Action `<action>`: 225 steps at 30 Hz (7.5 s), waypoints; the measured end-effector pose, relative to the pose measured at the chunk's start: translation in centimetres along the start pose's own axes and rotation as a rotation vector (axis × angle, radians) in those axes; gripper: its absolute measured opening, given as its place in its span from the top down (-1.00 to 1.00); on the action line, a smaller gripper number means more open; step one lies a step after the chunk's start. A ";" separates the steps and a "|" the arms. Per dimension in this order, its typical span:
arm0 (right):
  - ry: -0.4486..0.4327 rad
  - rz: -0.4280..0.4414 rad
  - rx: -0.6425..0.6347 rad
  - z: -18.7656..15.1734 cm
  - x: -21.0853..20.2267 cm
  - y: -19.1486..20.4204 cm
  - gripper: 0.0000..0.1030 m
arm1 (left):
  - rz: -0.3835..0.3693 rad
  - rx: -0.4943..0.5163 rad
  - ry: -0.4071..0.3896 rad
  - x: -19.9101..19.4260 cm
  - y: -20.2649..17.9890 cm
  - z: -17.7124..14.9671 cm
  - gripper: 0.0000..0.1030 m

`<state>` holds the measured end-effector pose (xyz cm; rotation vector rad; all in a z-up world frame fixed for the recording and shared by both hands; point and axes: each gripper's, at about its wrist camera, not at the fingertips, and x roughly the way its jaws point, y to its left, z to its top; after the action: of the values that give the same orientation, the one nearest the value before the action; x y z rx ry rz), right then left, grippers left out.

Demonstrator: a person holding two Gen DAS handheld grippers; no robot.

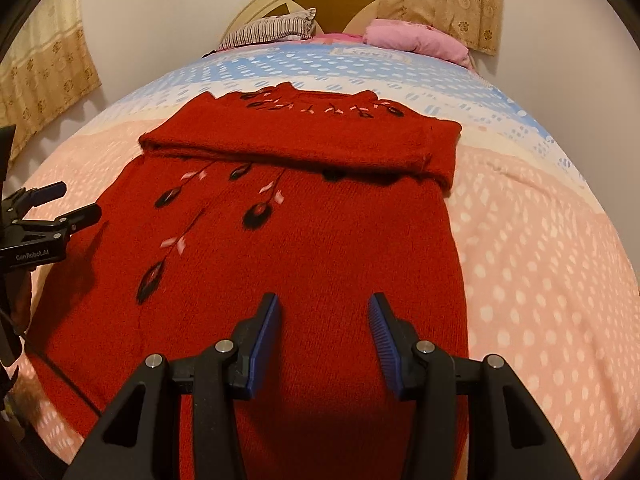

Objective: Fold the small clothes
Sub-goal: 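Move both tools to the hem of the red cardigan, then close both tools on the cardigan hem side by side, then lift the hem with both tools and fold it toward the collar, then lay the hem over the collar and open both tools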

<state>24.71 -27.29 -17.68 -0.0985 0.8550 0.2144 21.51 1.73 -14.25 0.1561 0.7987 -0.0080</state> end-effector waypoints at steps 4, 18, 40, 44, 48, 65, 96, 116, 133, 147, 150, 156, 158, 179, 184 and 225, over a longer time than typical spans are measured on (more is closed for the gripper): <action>0.002 -0.009 -0.005 -1.4 -1.1 0.2 0.07 | -0.021 -0.019 0.001 -1.3 0.2 -1.8 -1.00; -0.007 -0.038 -0.001 -6.6 -4.6 0.4 -0.07 | -0.088 -0.012 0.038 -4.3 -1.1 -7.1 -1.00; -0.054 -0.042 0.091 -11.8 -8.7 -1.9 -0.16 | -0.216 -0.104 0.077 -7.3 0.4 -11.0 -0.54; -0.074 -0.046 0.141 -11.9 -9.5 -3.2 -0.16 | -0.249 -0.140 0.088 -7.6 0.9 -11.2 -0.39; -0.066 -0.057 0.176 -11.9 -9.6 -4.2 -0.16 | -0.238 -0.148 0.092 -7.6 1.0 -11.3 -0.25; -0.023 0.097 0.276 -12.8 -8.7 -4.9 0.30 | -0.212 -0.228 0.125 -8.0 1.7 -12.1 0.03; -0.142 0.155 0.321 -12.4 -12.3 -6.3 0.87 | -0.327 -0.251 0.014 -10.5 4.3 -10.3 0.89; -0.349 0.152 0.291 -4.6 -17.5 -6.2 0.88 | -0.415 -0.284 -0.111 -11.7 6.2 -1.9 0.90; -0.399 0.092 0.234 7.9 -15.8 -7.2 0.88 | -0.362 -0.303 -0.205 -8.7 8.4 8.8 0.90; -0.353 0.008 0.250 16.4 -9.9 -10.3 0.88 | -0.282 -0.252 -0.171 -1.0 7.0 17.2 0.90; -0.327 -0.002 0.257 17.8 -7.6 -11.1 0.88 | -0.256 -0.241 -0.142 1.6 6.5 18.6 0.90; -0.255 -0.016 0.282 20.5 -1.8 -12.6 0.88 | -0.218 -0.222 -0.062 7.6 5.4 20.6 0.90; -0.220 -0.027 0.288 21.0 0.8 -13.1 0.88 | -0.192 -0.215 -0.033 9.7 4.9 20.7 0.90; 0.014 -0.011 0.114 21.2 12.8 -10.7 0.32 | 0.044 -0.073 0.008 14.8 3.7 17.2 -0.31; 0.176 -0.079 0.067 20.9 17.0 -8.9 0.32 | 0.092 -0.033 0.025 15.1 2.9 16.3 -0.31; 0.038 -0.031 0.119 12.2 9.8 -4.7 0.29 | 0.053 -0.168 0.017 10.5 5.0 7.1 -0.94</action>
<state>40.99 -28.34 -17.17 -0.0045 0.9012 0.1321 34.25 6.18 -16.15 0.0187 0.8086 0.1107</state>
